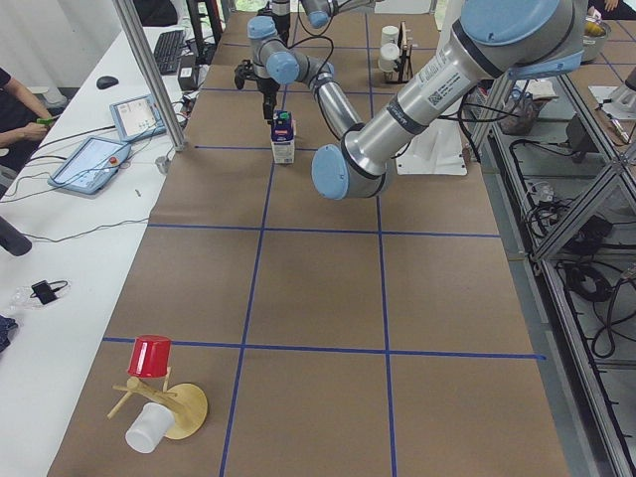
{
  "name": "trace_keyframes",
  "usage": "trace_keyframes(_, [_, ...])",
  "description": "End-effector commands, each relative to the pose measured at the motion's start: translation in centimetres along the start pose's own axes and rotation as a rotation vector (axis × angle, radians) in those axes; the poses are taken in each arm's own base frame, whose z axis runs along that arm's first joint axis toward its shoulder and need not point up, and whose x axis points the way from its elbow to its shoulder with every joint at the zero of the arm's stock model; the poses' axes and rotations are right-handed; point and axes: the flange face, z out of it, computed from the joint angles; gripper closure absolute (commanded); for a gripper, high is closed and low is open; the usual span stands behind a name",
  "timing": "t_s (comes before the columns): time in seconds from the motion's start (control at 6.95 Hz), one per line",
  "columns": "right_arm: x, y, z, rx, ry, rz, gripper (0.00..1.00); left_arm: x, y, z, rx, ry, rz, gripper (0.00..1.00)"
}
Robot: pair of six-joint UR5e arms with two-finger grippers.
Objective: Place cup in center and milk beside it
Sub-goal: 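Carry the milk carton with the left gripper and set it beside the mug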
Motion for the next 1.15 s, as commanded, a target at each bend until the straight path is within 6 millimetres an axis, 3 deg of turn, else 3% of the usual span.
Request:
trace_keyframes(0.0, [4.9, 0.5, -1.4, -0.003, 0.001, -0.034, 0.0, -11.3, 1.6, -7.3, 0.054, -0.039, 0.058, 0.02])
trace_keyframes(0.14, [9.3, 0.8, -2.4, -0.003, 0.002, -0.029, 0.0, -20.7, 3.5, -6.4, 0.032, -0.094, 0.138, 0.02])
trace_keyframes(0.29, [14.3, 1.3, -2.8, 0.002, 0.022, 0.007, 0.0, -28.6, 4.0, -6.2, 0.026, -0.15, 0.082, 0.02])
trace_keyframes(0.43, [19.9, 2.4, -3.5, -0.018, 0.008, 0.014, 0.0, -34.9, 4.5, -7.4, 0.057, -0.166, 0.016, 0.02])
trace_keyframes(0.58, [25.6, 4.0, -4.5, -0.027, -0.006, 0.001, 0.0, -44.4, 5.4, -8.8, 0.096, -0.2, -0.083, 0.02])
trace_keyframes(0.72, [30.0, 6.1, -4.3, -0.036, 0.006, -0.028, 0.0, -54.3, 7.5, -9.6, 0.078, -0.169, -0.037, 0.02])
trace_keyframes(0.86, [33.8, 6.7, -4.1, -0.041, 0.011, -0.01, 0.0, -60.9, 8.1, -7.7, 0.003, -0.135, 0.018, 0.02])
trace_keyframes(1.01, [35.4, 7.1, -3.7, -0.05, 0.014, 0.017, 0.0, -64.4, 8.1, -5.7, -0.049, -0.15, 0.057, 0.02])
